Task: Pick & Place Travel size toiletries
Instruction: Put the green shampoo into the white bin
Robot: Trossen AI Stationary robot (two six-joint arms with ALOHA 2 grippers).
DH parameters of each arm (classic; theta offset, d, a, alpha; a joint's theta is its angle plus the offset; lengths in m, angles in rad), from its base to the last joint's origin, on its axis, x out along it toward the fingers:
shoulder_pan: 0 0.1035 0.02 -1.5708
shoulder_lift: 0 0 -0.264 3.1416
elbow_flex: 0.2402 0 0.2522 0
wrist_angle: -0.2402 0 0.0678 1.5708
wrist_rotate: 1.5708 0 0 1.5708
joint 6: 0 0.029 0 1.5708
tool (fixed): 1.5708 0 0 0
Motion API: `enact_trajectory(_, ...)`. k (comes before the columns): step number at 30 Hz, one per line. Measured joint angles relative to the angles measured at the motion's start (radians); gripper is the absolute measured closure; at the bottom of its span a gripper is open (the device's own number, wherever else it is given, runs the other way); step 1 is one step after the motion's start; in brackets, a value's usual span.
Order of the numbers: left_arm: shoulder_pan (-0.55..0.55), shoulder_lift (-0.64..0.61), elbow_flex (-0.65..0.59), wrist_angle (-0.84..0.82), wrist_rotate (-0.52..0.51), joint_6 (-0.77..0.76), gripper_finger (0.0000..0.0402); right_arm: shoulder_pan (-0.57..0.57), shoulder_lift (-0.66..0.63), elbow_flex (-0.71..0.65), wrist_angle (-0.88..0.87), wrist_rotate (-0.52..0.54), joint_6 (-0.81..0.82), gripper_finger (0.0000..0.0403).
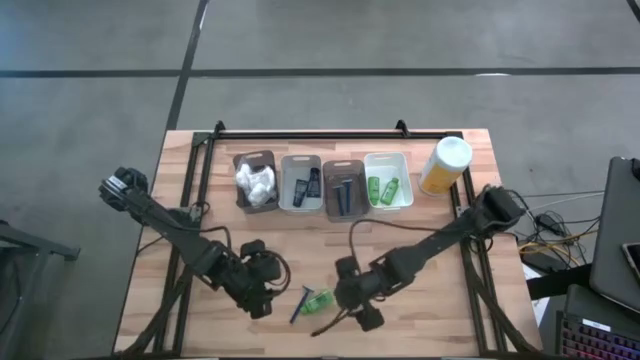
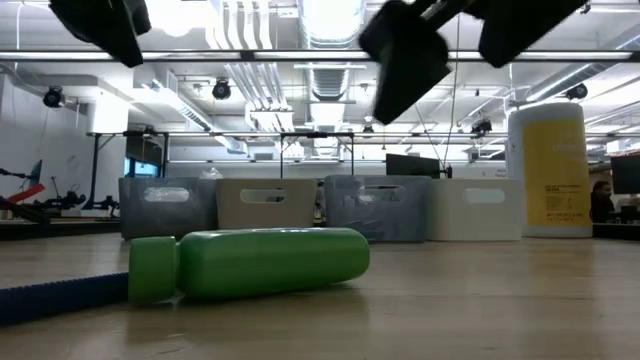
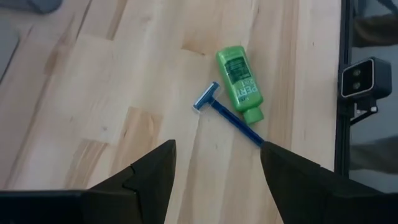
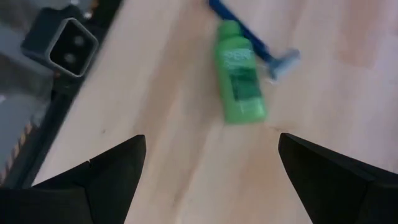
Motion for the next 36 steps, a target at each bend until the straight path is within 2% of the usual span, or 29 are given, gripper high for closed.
enact_trajectory(2,-0.010,-0.001,0.000,-0.017,-0.010,-0.031,0.0163,0.000,0.047,0.031,0.008,-0.034,-0.052,0.0039)
enact_trajectory(5,-0.018,-0.002,0.000,-0.032,-0.012,-0.044,0.0163,-0.003,0.125,0.087,-0.005,-0.029,-0.085,0.0039)
enact_trajectory(10,-0.018,-0.023,0.000,-0.118,-0.014,-0.037,0.0163,-0.020,0.227,0.202,-0.010,-0.027,-0.086,0.0039)
enact_trajectory(15,-0.020,-0.077,0.000,-0.192,-0.050,-0.009,0.0163,-0.041,0.304,0.308,-0.087,-0.006,-0.047,0.0039)
enact_trajectory(27,-0.020,-0.188,-0.001,-0.278,-0.151,0.085,0.0163,-0.066,0.409,0.359,-0.119,-0.023,-0.019,0.0041)
enact_trajectory(31,-0.020,-0.216,-0.001,-0.283,-0.162,0.098,0.0163,-0.068,0.410,0.359,-0.147,-0.040,0.049,0.0064)
enact_trajectory(36,-0.019,-0.237,-0.001,-0.284,-0.170,0.098,0.0163,-0.068,0.408,0.359,-0.158,-0.040,0.043,0.0123)
